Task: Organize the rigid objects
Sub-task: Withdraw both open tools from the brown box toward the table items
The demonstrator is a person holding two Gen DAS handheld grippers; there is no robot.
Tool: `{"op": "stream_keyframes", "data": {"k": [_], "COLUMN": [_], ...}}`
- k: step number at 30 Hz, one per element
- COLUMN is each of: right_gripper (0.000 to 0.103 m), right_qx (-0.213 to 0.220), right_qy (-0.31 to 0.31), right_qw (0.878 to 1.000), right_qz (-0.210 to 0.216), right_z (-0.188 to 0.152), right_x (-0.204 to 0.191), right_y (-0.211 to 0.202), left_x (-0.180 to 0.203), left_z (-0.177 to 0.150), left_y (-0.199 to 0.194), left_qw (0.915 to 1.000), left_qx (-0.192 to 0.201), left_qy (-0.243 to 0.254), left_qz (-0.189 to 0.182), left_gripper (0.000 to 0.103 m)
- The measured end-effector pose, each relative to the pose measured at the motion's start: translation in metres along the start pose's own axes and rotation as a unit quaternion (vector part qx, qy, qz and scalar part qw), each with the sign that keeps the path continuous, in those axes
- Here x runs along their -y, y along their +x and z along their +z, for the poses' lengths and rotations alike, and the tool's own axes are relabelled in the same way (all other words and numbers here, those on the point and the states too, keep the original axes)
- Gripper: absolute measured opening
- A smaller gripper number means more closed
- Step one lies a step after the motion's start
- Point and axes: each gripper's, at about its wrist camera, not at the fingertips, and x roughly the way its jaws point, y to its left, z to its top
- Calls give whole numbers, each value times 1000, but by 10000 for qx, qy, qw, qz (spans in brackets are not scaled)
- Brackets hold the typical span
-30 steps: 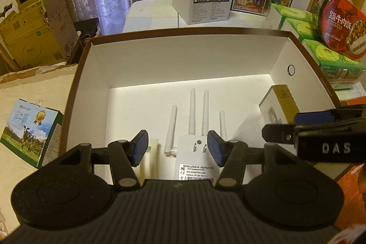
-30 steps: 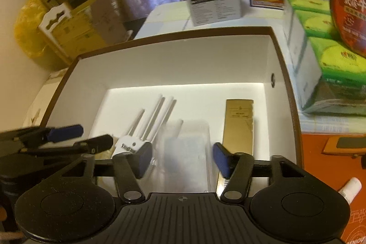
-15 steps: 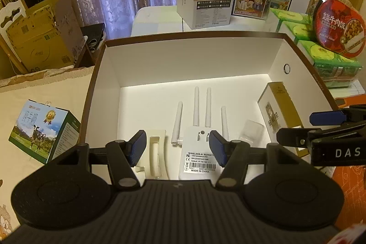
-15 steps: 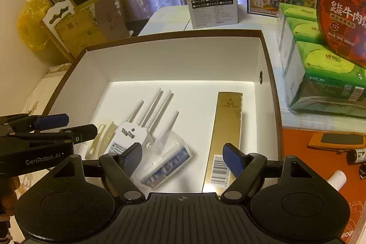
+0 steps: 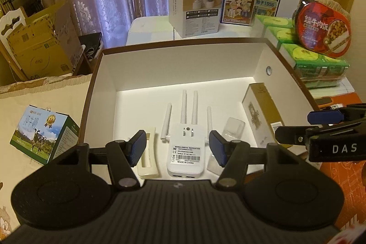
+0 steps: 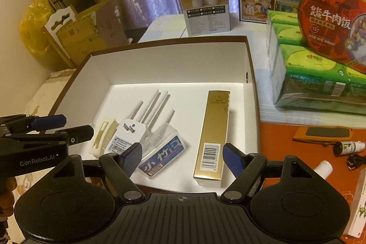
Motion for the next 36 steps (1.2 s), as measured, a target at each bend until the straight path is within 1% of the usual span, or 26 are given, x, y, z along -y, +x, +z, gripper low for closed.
{"op": "stream_keyframes", "data": {"k": [7, 18, 27, 36], "right_gripper": [75, 75, 75, 75], "right_qx": [120, 285, 238, 170], "right_qy": [-2, 21, 129, 404], "right_qw": [9999, 9996, 9996, 9988], "right_qz": [34, 7, -48, -204], "right_z": [-13, -38, -63, -89], "right_x": [7, 34, 67, 111], "right_y": [-21, -64, -91, -118], "left_x": [18, 66, 111, 164], "left_z": [-9, -28, -43, -54], "left_y": [-17, -38, -45, -44], "left_qw": [9999, 9991, 9980, 9944], "left_qx": [96, 113, -5, -119], "left_qy": [78, 218, 315, 598], "left_qz": [-86, -333, -539, -866], "left_gripper": [57, 57, 57, 57]}}
